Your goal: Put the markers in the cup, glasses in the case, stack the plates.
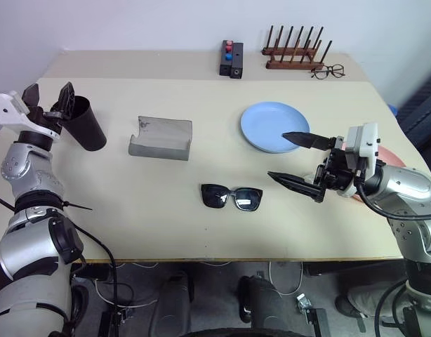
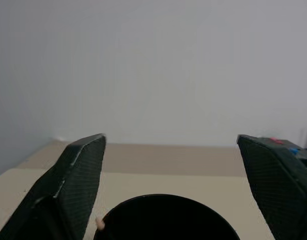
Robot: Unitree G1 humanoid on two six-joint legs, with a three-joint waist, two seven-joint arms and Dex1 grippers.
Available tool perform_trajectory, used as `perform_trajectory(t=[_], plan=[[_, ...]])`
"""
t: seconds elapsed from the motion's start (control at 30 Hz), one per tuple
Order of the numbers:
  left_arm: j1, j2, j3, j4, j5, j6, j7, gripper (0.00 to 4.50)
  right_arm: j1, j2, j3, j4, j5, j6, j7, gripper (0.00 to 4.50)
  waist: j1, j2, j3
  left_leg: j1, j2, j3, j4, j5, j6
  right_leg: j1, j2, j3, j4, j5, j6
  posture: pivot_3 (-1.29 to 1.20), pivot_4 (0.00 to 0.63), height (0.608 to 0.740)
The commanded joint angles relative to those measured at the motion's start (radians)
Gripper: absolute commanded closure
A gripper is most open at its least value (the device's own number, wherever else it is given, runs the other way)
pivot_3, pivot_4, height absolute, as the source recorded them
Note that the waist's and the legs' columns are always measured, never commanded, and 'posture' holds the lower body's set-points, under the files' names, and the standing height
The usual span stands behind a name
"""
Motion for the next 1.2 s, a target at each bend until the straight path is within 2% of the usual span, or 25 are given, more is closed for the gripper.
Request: perform_trajectory(t=[0.03, 0.13, 0.3, 0.43, 0.53, 0.6, 0.73, 0.97, 1.07, 1.2], plan=[[-0.016, 0.029, 0.002, -0.064, -0.011, 0.023, -0.027, 0.03, -0.016, -0.008, -0.024, -0.029, 0.015, -0.004, -0.003, 0.0, 0.0, 0.0, 0.0, 0.0, 0.0, 0.0, 0.0, 0.0, 0.0, 0.0, 0.0, 0.0, 0.0, 0.0, 0.0, 0.0, 0.15, 0.74], [-0.003, 0.043, -0.004, -0.153, -0.058, 0.189, -0.118, 0.03, -0.018, -0.009, -0.025, -0.023, 0.015, -0.005, -0.002, 0.0, -0.001, 0.0, 0.0, 0.0, 0.0, 0.0, 0.0, 0.0, 0.0, 0.0, 0.0, 0.0, 0.0, 0.0, 0.0, 0.0, 0.15, 0.74], [0.128, 0.099, -0.055, -0.544, -0.219, 0.674, -0.32, 0.03, -0.031, -0.001, -0.016, -0.002, 0.006, -0.014, 0.002, 0.0, -0.01, 0.0, 0.0, 0.0, 0.0, 0.0, -0.001, 0.0, 0.0, 0.0, 0.0, 0.0, 0.0, 0.0, 0.0, 0.0, 0.15, 0.74], [0.157, 0.097, -0.242, -0.739, -0.164, 0.857, -0.377, 0.03, -0.057, 0.019, 0.009, 0.027, -0.004, -0.029, 0.007, 0.0, 0.0, 0.0, 0.0, 0.001, 0.0, 0.0, 0.0, 0.0, 0.0, 0.0, 0.0, 0.0, 0.001, 0.0, 0.0, 0.0, 0.15, 0.74], [0.115, 0.059, -0.377, -0.747, -0.078, 0.862, -0.407, 0.03, -0.069, 0.028, 0.019, 0.038, -0.011, -0.033, 0.006, 0.0, 0.004, 0.0, 0.0, 0.001, 0.0, 0.0, 0.003, 0.0, 0.0, 0.003, 0.0, 0.0, 0.0, -0.002, -0.004, 0.0, 0.15, 0.74], [0.107, 0.069, -0.453, -0.709, -0.002, 0.827, -0.45, 0.03, -0.061, 0.026, 0.011, 0.031, -0.01, -0.032, 0.008, 0.0, 0.0, 0.0, 0.0, 0.0, 0.0, 0.0, 0.004, 0.0, 0.0, 0.003, 0.0, 0.0, -0.001, -0.002, -0.004, 0.0, 0.15, 0.74], [0.043, 0.022, -0.578, -0.627, 0.086, 0.791, -0.538, 0.03, -0.016, 0.007, -0.003, -0.004, -0.013, -0.034, 0.022, 0.0, -0.001, 0.0, 0.0, 0.0, 0.0, 0.0, 0.002, 0.0, 0.0, 0.001, 0.0, 0.0, 0.0, -0.002, -0.004, 0.0, 0.15, 0.74], [-0.133, -0.045, -0.628, -0.317, 0.206, 0.631, -0.601, 0.03, 0.036, -0.016, -0.034, -0.033, -0.025, -0.043, 0.015, 0.0, -0.001, 0.0, 0.001, -0.002, 0.0, 0.0, 0.005, -0.001, 0.001, 0.001, 0.0, 0.0, 0.0, -0.003, -0.004, 0.0, 0.15, 0.74], [-0.187, -0.023, -0.692, -0.176, 0.33, 0.527, -0.578, 0.03, 0.058, -0.015, -0.054, -0.054, -0.017, -0.04, -0.003, 0.0, -0.002, 0.0, 0.001, -0.002, 0.0, 0.0, 0.004, -0.001, 0.001, 0.0, 0.0, 0.0, 0.0, -0.003, -0.004, 0.0, 0.15, 0.74], [-0.242, -0.026, -0.702, -0.055, 0.397, 0.505, -0.557, 0.03, 0.08, -0.008, -0.061, -0.069, -0.019, -0.044, -0.018, 0.0, 0.0, 0.0, 0.001, -0.002, 0.0, 0.0, 0.004, -0.001, 0.001, -0.001, 0.0, 0.0, 0.0, -0.003, -0.004, 0.0, 0.15, 0.74]])
